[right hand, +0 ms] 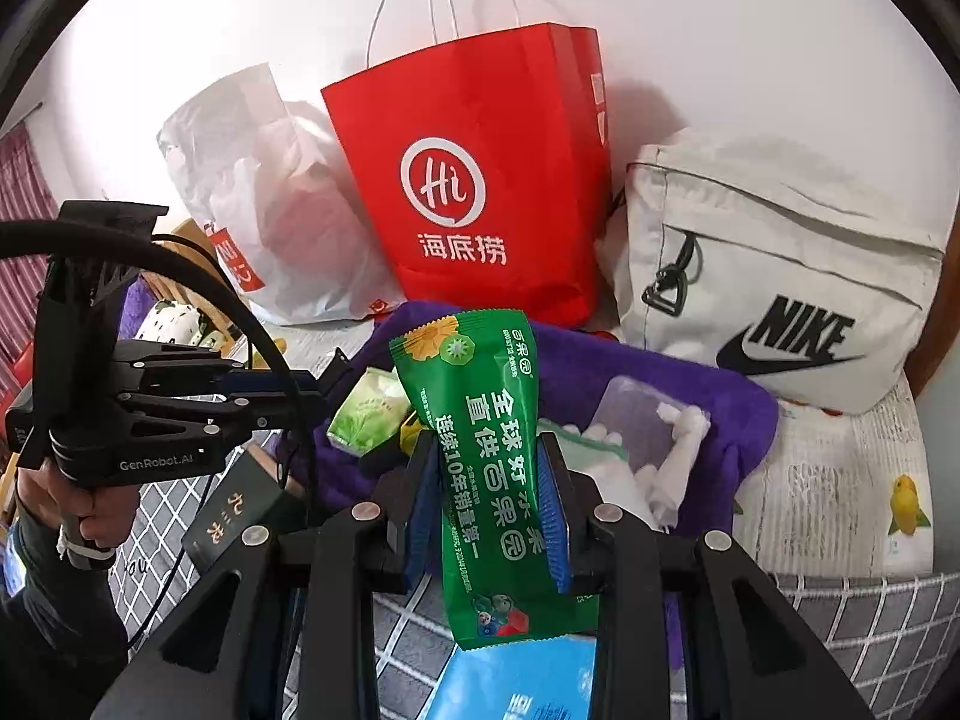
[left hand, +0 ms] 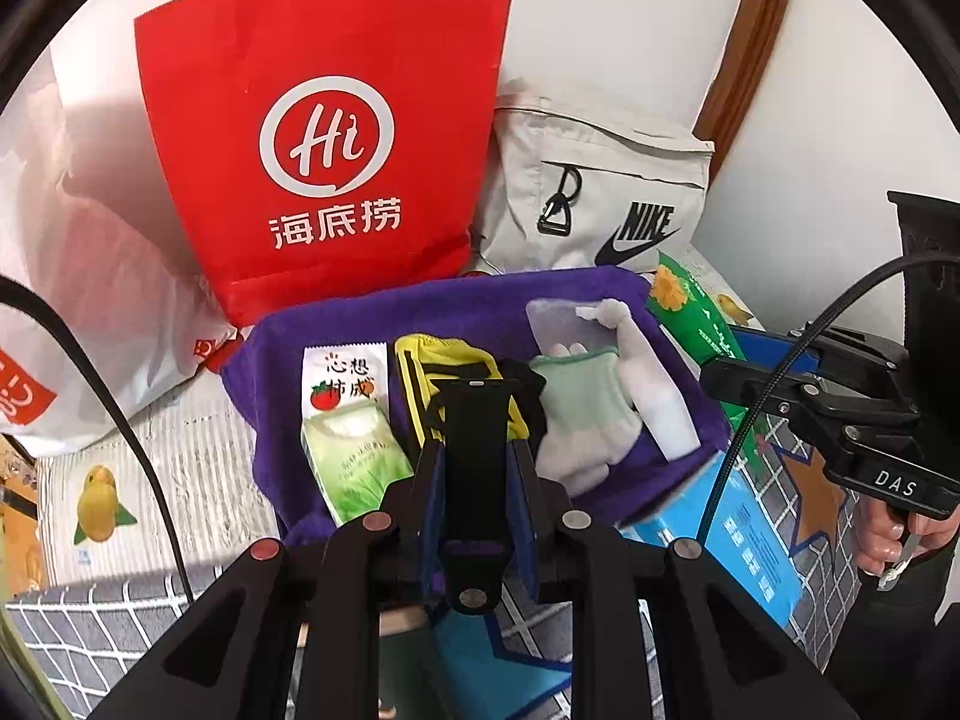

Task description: Organize soft objects

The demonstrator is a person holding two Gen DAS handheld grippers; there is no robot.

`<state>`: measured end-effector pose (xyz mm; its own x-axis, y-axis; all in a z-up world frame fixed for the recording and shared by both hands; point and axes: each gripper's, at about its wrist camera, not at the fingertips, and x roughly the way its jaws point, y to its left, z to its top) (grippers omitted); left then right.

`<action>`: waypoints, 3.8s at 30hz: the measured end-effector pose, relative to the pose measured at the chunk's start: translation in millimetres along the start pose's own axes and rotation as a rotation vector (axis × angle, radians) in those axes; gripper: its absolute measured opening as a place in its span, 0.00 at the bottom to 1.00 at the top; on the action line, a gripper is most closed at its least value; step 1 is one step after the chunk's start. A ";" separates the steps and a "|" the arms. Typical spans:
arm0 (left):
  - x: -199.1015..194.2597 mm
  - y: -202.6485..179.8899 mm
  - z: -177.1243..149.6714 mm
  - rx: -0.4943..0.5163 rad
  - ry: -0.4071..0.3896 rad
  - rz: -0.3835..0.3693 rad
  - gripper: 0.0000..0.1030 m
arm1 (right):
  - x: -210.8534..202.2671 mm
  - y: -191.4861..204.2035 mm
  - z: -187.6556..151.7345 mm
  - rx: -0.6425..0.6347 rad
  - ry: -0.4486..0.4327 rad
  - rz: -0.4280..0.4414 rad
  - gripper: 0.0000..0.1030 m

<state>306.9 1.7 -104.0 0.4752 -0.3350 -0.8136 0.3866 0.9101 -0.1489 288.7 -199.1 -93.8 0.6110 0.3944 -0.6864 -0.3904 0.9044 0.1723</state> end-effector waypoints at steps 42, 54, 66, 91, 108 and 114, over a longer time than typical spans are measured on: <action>104.2 41.1 21.9 -0.089 0.199 0.029 0.30 | 131.5 -32.8 18.5 0.010 0.315 0.033 0.40; 49.0 37.0 10.7 -0.127 0.159 0.122 0.72 | 76.9 -16.6 27.1 0.054 0.272 0.030 0.80; -74.5 1.4 -47.5 -0.111 -0.014 0.312 1.00 | -65.2 20.0 -17.2 0.072 0.041 -0.174 1.00; -193.2 -119.7 -157.0 -0.161 -0.171 0.278 1.00 | -195.4 81.5 -124.2 0.134 0.010 -0.308 1.00; -196.7 -108.5 -159.4 -0.196 -0.169 0.292 1.00 | -202.7 83.5 -128.5 0.149 0.018 -0.313 1.00; -197.6 -108.0 -159.1 -0.195 -0.174 0.289 1.00 | -206.2 81.5 -130.1 0.161 0.015 -0.297 1.00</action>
<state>45.5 8.5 -16.5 0.6760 -0.0793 -0.7326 0.0676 0.9967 -0.0455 41.3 -227.9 -30.1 0.6707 0.1082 -0.7338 -0.0820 0.9941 0.0716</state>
